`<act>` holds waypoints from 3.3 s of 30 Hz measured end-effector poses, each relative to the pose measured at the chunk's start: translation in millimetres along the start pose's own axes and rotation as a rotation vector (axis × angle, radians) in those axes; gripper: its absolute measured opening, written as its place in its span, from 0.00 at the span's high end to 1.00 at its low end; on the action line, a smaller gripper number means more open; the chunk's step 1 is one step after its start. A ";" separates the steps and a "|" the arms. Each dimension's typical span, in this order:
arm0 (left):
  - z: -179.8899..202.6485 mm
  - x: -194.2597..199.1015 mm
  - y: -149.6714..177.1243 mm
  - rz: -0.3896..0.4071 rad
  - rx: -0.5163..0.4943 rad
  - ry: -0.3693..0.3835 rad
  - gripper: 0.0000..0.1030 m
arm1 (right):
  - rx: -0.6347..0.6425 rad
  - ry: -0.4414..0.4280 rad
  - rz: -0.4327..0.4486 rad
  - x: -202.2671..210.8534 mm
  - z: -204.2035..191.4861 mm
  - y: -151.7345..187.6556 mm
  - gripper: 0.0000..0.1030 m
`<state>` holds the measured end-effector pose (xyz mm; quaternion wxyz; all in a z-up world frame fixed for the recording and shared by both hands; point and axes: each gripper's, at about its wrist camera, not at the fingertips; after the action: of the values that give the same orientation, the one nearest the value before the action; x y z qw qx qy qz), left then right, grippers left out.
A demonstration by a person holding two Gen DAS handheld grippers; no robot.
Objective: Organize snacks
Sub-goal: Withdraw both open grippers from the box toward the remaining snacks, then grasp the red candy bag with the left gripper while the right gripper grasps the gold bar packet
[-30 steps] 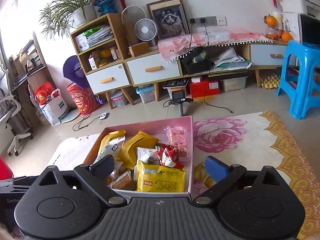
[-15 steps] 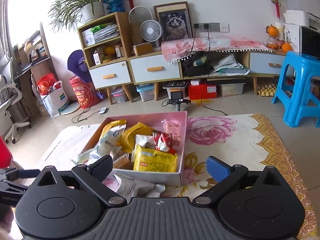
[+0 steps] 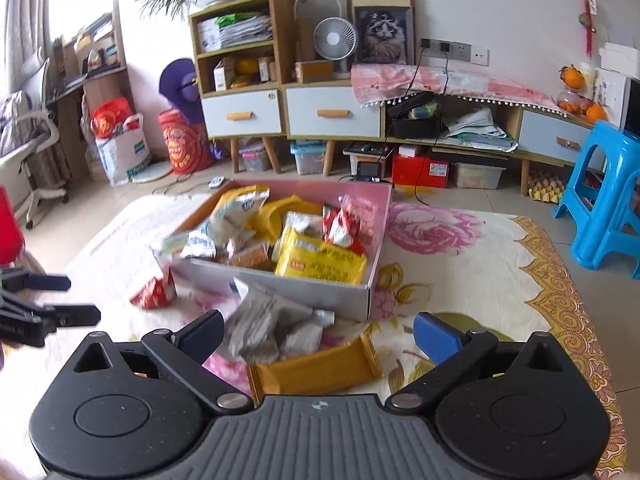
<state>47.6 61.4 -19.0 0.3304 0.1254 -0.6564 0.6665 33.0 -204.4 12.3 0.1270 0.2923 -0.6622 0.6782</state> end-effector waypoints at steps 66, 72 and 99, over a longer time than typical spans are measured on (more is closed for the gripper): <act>-17.4 -79.6 -29.1 0.008 0.156 -0.063 0.08 | 0.030 0.066 -0.199 -65.9 -3.0 21.2 0.08; -9.4 -84.1 -24.9 -0.014 0.092 -0.055 0.61 | 0.030 0.081 -0.213 -67.0 2.8 25.4 0.13; -2.0 -26.8 -2.2 -0.047 -0.110 0.069 0.27 | 0.011 -0.014 -0.239 -47.1 13.0 20.9 0.61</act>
<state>69.6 55.7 -33.5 0.3749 0.0992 -0.6770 0.6255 61.8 -208.8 -32.1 0.2007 0.3748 -0.6197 0.6598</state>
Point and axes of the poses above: each gripper's, at about its wrist camera, not at the fingertips, and x roughly against the way its jaws point, z to its right, y to its underside, and after that the axes turned 3 degrees about z, right-handed
